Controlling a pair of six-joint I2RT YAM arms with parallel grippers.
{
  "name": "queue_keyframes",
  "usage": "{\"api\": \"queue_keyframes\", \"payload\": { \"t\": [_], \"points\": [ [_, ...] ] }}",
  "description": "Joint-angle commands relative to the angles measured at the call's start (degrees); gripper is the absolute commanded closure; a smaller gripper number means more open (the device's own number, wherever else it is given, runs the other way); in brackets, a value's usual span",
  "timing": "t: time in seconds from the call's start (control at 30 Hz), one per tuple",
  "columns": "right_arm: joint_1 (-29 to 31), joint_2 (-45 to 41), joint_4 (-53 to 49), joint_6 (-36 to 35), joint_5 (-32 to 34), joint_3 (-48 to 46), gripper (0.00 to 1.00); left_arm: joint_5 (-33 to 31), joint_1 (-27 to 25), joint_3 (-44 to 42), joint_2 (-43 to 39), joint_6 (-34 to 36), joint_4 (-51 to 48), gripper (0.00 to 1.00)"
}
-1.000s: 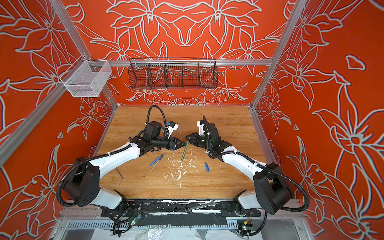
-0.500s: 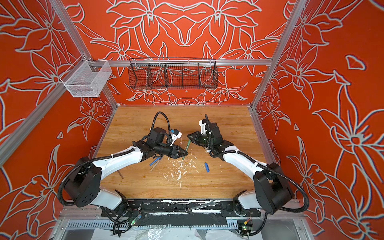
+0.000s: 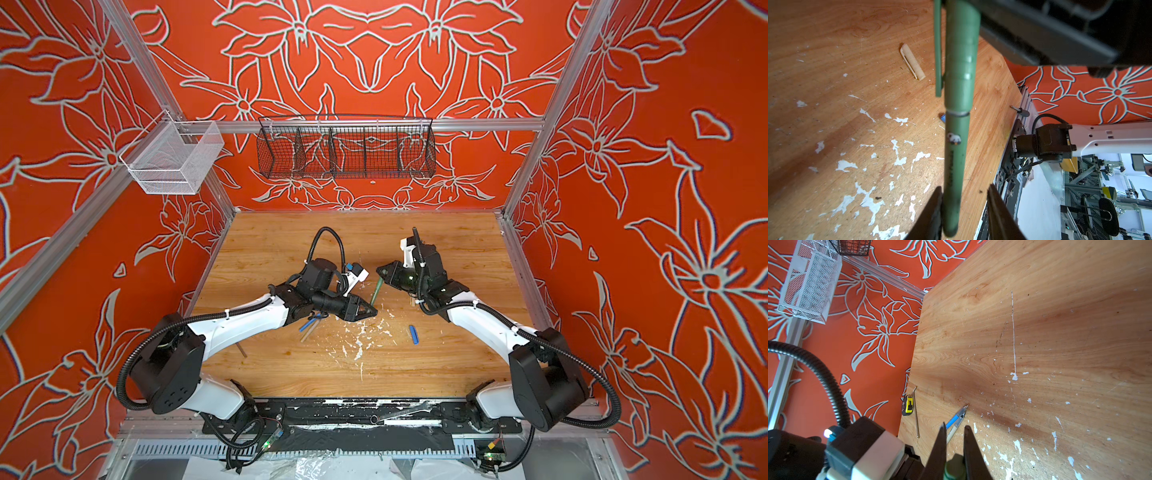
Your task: Insert the pens into the pen caps
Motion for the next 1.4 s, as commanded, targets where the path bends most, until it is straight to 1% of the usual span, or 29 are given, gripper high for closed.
{"api": "queue_keyframes", "payload": {
  "t": [0.0, 0.07, 0.33, 0.43, 0.6, 0.67, 0.73, 0.77, 0.9, 1.03, 1.27, 1.37],
  "points": [
    [-0.39, -1.63, 0.0, 0.06, 1.57, 1.18, 1.0, 0.67, -0.44, -0.65, 1.06, 0.54, -0.85, 0.71],
    [-0.44, -1.8, -0.68, -0.41, 1.7, 1.69, 1.0, 0.36, -0.48, -0.87, 0.85, 0.34, -0.58, 0.75],
    [-0.46, -2.33, -1.3, -0.65, 0.91, 1.46, 1.0, -1.4, -0.48, -0.18, 0.72, -0.66, -0.02, 0.99],
    [-0.46, -3.03, -1.57, -0.78, 0.91, 1.13, 1.0, -3.27, -0.44, 0.59, 1.11, -1.75, -0.71, 1.0],
    [-0.46, -4.32, -2.58, -1.44, 0.29, 0.1, 1.0, -10.28, -0.18, 2.69, 1.59, -4.77, -2.3, 1.0],
    [-0.46, -4.71, -2.84, -1.34, 0.04, -0.68, 1.0, -13.14, 0.14, 2.73, 1.36, -5.0, -0.92, 1.0],
    [-0.41, -4.72, -2.23, -0.44, -0.01, -1.84, 1.0, -15.1, 0.5, 1.96, 1.42, -3.79, 3.41, 1.0],
    [-0.37, -4.71, -1.77, -0.03, -0.14, -2.45, 1.0, -15.17, 1.25, 2.77, 2.09, -3.41, 4.65, 1.0],
    [0.08, -3.71, 0.56, 1.92, -1.4, -3.99, 1.0, -12.85, 4.4, 9.25, 6.91, -2.72, 4.5, 1.0],
    [2.04, -4.43, -0.19, 1.99, 0.39, -4.94, 1.0, -10.01, 6.51, 13.03, 10.03, -3.86, 7.53, 1.0],
    [5.96, -1.86, 2.41, 4.72, 1.3, -8.04, 1.0, -9.36, 8.27, 18.99, 10.51, -1.07, 7.07, 1.0],
    [8.33, 0.13, 2.24, 5.06, 1.55, -7.31, 1.0, -9.42, 8.94, 22.28, 11.27, -0.07, 5.55, 1.0]
  ]
}}
